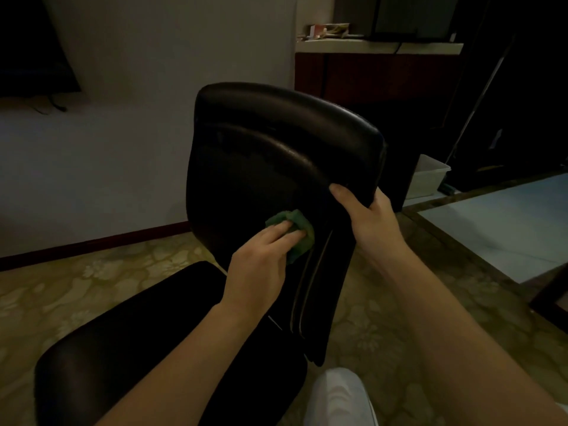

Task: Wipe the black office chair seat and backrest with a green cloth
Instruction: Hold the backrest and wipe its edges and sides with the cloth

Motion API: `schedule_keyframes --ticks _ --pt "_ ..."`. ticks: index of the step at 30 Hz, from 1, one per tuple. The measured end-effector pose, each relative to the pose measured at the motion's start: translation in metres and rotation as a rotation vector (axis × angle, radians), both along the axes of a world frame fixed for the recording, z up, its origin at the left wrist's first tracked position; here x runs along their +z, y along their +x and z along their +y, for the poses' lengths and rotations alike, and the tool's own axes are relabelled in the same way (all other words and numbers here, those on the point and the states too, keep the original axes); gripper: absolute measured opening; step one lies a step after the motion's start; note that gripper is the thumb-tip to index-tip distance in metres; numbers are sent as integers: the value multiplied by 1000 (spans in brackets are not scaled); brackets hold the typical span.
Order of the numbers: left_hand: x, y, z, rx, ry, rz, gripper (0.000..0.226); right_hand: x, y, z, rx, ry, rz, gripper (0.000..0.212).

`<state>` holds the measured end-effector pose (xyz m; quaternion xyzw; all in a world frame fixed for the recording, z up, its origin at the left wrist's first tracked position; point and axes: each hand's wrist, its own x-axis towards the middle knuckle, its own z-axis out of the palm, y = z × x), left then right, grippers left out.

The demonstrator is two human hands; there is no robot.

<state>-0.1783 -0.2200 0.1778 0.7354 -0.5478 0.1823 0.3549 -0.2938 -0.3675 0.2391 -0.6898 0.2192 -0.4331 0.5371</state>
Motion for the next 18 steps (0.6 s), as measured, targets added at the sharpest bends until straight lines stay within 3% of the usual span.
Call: schedule_keyframes --ticks 9,18 --pt "48 -15 -16 -37 -80 -19 38 0 -8 3 39 55 -26 22" --pt "-7 -26 -7 21 -81 -95 37 -4 -7 12 11 97 -49 26"
